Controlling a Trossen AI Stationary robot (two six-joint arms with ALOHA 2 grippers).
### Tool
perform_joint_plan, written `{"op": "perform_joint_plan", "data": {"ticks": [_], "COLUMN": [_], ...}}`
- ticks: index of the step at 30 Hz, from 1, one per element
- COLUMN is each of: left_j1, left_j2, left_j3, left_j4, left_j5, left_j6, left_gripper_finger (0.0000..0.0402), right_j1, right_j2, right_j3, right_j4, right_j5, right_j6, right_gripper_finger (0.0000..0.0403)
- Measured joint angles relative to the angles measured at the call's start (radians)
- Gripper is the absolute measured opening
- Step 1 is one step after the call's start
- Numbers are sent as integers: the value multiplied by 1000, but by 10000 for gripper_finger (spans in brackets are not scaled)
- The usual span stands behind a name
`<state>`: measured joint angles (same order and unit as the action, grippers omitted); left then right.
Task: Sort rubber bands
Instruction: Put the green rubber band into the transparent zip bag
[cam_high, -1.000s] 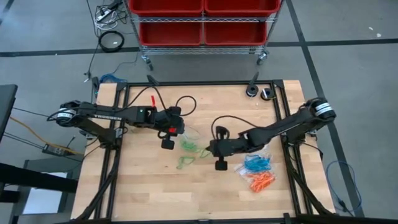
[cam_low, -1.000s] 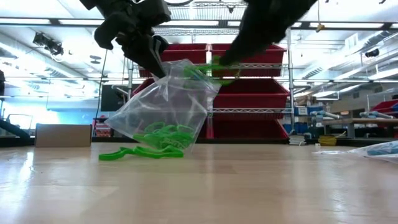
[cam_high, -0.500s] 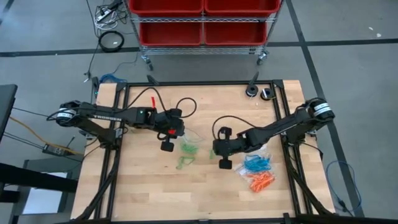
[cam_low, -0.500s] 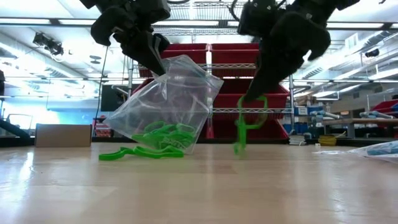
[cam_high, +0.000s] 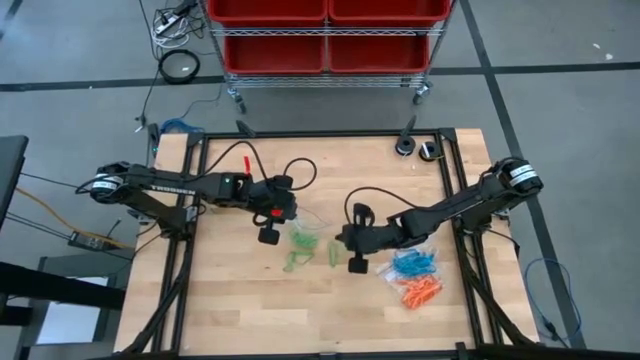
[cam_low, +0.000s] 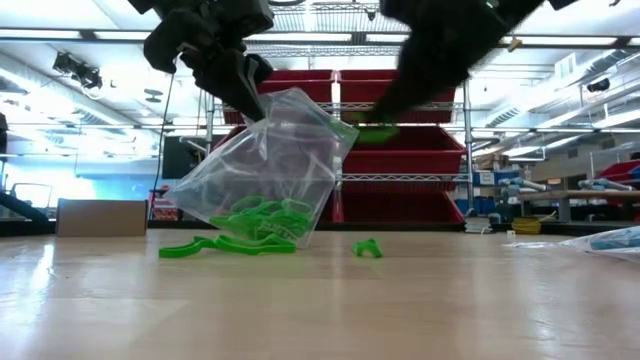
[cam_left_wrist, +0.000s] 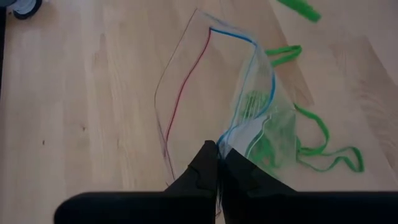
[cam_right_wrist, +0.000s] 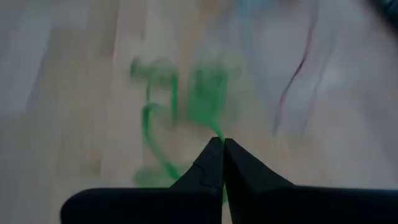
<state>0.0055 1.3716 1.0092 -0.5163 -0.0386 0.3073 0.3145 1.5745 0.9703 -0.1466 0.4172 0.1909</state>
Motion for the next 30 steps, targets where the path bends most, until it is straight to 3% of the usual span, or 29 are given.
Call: {"op": "perform_joint_plan", "data": {"ticks": [5,12,20,30], "left_j1": [0,-2,-12,-14], "left_j2": [0,0,0,0], "left_j3": [0,0,0,0], "left_j4": [13,16,25,98], "left_j5": [33,37,39,40], "left_j6": [1,0,0,1], "left_gripper_finger": [9,9,9,9], "right_j1": [-2,-39,-87,-100], "right_j2": [-6,-8,-7,-6], "right_j3": [15,81,87,87], "right_j4": [153,163,158,152], "right_j5": [111,261,256,160], "right_j6": [-105,-209,-210,-188], "right_gripper_finger": [0,0,0,0]}}
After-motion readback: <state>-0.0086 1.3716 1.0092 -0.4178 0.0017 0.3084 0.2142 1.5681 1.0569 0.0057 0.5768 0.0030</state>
